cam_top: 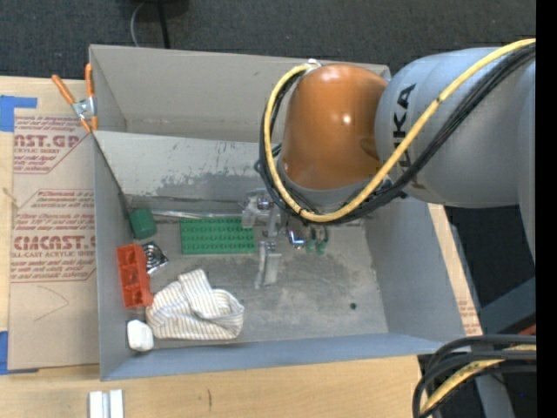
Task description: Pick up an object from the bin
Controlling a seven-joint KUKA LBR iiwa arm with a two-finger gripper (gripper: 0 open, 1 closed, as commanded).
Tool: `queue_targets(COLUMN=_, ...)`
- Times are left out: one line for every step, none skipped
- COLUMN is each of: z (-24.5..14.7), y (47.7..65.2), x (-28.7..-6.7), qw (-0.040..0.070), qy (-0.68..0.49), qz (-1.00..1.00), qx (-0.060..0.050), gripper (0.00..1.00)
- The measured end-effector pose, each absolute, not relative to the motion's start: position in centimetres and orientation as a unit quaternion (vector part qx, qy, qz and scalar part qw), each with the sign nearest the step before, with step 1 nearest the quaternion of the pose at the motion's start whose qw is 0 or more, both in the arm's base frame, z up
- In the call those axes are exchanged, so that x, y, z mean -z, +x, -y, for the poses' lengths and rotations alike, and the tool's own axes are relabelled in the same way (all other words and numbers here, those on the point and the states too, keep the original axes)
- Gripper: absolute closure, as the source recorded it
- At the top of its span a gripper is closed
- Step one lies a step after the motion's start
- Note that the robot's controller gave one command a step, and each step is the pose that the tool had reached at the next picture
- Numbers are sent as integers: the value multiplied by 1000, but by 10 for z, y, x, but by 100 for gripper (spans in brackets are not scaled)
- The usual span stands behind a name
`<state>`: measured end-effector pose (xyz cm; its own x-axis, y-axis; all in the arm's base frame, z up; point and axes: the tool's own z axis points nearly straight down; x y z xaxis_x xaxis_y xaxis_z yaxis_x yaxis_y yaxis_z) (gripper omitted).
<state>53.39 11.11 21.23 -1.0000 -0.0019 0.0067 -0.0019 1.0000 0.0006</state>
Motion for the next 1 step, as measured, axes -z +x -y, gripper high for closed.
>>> queue_targets(z=-111, y=534, x=-214, qw=2, qy=1, qz=1000, qx=0, gripper=0)
